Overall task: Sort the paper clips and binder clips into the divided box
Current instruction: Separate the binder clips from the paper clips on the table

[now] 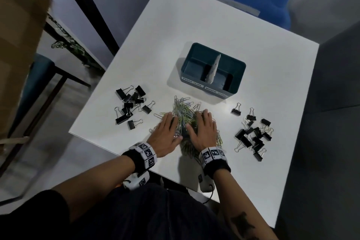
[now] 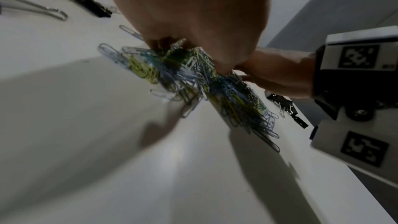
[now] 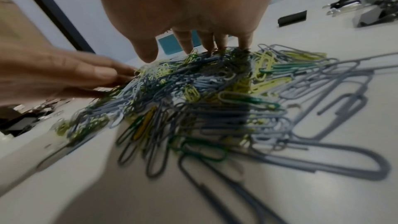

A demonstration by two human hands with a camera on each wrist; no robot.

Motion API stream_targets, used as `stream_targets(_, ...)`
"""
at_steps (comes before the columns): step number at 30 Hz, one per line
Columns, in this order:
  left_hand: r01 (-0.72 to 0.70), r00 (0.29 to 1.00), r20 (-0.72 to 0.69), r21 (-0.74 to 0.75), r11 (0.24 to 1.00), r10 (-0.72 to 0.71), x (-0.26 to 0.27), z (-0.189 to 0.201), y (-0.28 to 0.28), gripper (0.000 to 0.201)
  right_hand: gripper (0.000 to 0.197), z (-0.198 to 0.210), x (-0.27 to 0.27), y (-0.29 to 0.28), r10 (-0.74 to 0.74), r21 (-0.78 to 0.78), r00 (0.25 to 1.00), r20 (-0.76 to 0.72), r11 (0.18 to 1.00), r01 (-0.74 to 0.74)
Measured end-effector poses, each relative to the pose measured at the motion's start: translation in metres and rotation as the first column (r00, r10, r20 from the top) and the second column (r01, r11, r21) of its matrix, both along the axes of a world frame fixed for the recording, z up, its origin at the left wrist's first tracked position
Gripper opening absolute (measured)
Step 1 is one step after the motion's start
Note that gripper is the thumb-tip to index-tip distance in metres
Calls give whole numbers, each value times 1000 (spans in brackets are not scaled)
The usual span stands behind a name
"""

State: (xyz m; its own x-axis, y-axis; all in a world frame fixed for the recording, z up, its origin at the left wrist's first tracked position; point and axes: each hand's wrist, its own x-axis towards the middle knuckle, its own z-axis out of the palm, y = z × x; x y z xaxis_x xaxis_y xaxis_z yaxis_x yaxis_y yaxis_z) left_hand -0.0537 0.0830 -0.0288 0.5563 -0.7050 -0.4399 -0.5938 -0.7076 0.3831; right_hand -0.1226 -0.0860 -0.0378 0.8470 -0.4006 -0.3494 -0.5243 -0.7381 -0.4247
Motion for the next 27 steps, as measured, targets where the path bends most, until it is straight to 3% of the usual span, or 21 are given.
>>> stream_targets(4, -13, 1000, -8, -84, 996, 12, 1, 6, 13, 71, 63, 7, 1, 1, 31, -12, 997, 64, 999, -30)
stream_targets(8, -126, 992, 10, -3, 992, 126, -1, 5, 31, 75, 69, 16, 24, 3, 117, -53, 992, 41, 992, -115)
stream_targets(13, 91, 996, -16, 34, 995, -90, -1, 4, 33, 79, 80, 12, 70, 12, 285, -69, 955, -77, 954, -290)
stream_targets(16, 139, 989, 59, 5, 990, -139, 3, 10, 36, 78, 78, 8, 77, 12, 338, -44, 924, -180, 936, -351)
stream_targets(21, 7, 999, 48, 101, 995, -12, 9, 13, 62, 79, 67, 15, 51, 16, 519, -74, 847, -116, 846, -529)
stream_targets(24, 68, 996, 45, 80, 994, -72, 15, 14, 64, 82, 63, 26, 31, 15, 543, -21, 838, -59, 838, -545)
stream_targets(27, 76, 997, 29, 82, 994, -78, 19, 16, 64, 87, 68, 38, 5, 4, 419, 12, 908, 13, 908, -419)
